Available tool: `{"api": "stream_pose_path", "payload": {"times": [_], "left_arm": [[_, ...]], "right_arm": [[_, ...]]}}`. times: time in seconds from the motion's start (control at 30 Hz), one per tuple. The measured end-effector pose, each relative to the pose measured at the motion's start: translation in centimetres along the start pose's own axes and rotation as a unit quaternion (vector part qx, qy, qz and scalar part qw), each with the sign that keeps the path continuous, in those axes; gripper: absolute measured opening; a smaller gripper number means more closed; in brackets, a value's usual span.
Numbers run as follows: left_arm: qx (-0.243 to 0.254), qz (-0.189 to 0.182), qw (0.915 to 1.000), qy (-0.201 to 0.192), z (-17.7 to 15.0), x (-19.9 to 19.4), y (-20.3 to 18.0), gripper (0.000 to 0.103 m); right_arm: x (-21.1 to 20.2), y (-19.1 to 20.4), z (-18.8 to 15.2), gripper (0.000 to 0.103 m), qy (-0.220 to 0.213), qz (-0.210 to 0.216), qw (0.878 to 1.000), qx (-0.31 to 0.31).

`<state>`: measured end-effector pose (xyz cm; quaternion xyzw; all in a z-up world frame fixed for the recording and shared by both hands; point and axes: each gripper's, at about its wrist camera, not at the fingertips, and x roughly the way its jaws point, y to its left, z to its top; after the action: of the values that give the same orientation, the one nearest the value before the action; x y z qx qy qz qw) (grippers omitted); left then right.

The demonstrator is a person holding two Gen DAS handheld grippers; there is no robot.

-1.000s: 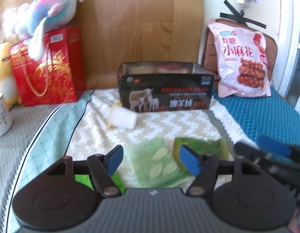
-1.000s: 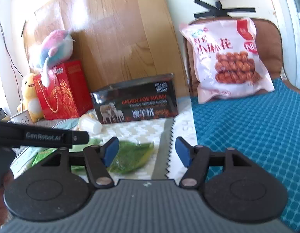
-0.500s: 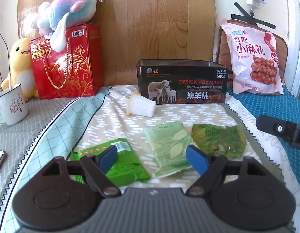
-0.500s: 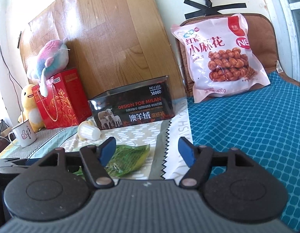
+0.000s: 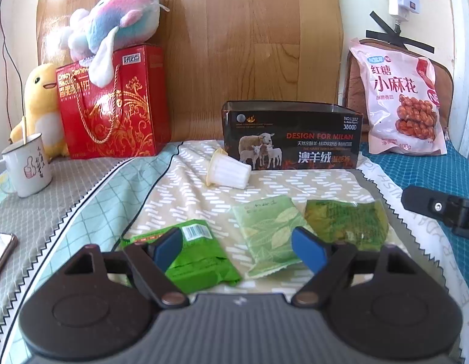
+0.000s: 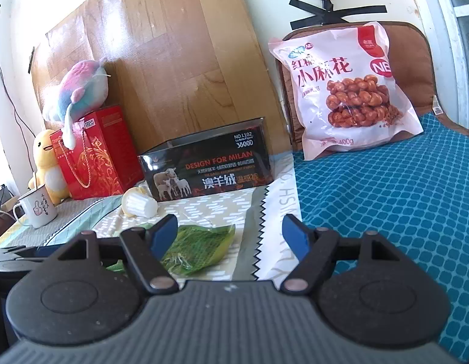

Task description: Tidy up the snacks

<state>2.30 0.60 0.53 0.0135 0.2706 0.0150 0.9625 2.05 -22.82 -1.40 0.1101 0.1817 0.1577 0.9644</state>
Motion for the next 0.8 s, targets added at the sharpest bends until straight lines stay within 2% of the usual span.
{"api": "stream_pose_path", "payload": {"times": [0.27,0.8], "left_arm": [[0.009,0.003,0.9999,-0.008,-0.02,-0.20,-0.29,0.089],[0.014,0.004,0.9999,-0.008,-0.05,-0.14,-0.45,0.092]], "right_arm": [[0.03,0.01,0.03,0.082,0.001,0.002,1.000,-0.003],[0.07,-0.37,0.01,0.087,0.006,0.009,1.000,0.012]]}}
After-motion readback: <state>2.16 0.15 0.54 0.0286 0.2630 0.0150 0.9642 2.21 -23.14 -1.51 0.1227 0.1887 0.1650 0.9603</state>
